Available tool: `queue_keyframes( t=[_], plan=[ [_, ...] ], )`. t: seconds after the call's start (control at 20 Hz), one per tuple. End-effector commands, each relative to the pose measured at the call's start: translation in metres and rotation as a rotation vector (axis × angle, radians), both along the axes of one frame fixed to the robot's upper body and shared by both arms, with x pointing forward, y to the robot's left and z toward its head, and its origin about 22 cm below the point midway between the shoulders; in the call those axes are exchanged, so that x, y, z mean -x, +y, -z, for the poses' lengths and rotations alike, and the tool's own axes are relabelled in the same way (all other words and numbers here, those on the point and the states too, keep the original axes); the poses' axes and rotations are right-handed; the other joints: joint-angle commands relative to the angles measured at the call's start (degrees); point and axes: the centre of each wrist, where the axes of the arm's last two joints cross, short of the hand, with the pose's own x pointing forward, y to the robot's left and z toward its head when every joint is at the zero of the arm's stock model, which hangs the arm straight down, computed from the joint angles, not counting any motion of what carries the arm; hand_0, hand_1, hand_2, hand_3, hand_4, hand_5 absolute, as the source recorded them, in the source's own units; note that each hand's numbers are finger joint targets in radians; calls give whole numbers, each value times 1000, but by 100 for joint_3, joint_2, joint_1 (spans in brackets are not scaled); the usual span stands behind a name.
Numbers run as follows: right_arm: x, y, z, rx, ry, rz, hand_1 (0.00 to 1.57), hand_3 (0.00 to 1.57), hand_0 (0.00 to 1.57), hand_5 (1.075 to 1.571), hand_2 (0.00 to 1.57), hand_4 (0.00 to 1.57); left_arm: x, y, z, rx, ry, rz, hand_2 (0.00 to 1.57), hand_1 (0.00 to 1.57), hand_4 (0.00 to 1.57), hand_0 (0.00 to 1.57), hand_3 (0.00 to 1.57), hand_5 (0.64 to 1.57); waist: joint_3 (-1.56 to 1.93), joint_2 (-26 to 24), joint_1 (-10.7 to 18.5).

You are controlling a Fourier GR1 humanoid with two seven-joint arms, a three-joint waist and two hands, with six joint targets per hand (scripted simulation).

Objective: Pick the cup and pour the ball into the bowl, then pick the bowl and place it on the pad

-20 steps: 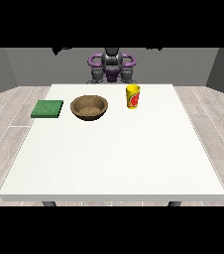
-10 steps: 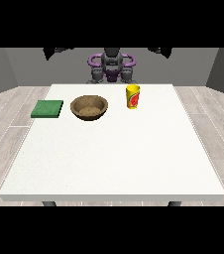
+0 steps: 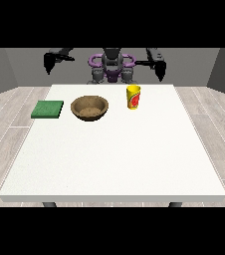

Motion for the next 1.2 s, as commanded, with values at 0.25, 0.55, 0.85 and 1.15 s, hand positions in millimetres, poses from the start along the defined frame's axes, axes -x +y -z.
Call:
queue_keyframes(
  t=[0.25,0.55,0.85,1.15],
  plan=[
    [-4,-2,-9,22,-87,-61,0,0,0,1570,0,0,-7,-27,74,-24,-46,-67,0,0,0,0,0,1523,-3,513,-481],
    [-16,-9,7,2,-56,-50,0,0,0,1570,0,0,-21,-45,95,-44,-18,-60,0,0,0,0,0,1517,-1,504,-297],
    [-23,-4,1,0,-101,-71,0,0,0,1571,0,0,-48,-19,92,-27,-72,-92,0,0,0,0,0,1520,-4,912,-473],
    [-21,-12,24,6,-90,-50,0,0,0,1571,0,0,-47,-51,106,-67,-36,-86,0,0,0,0,0,1526,0,772,-386]
  ],
)
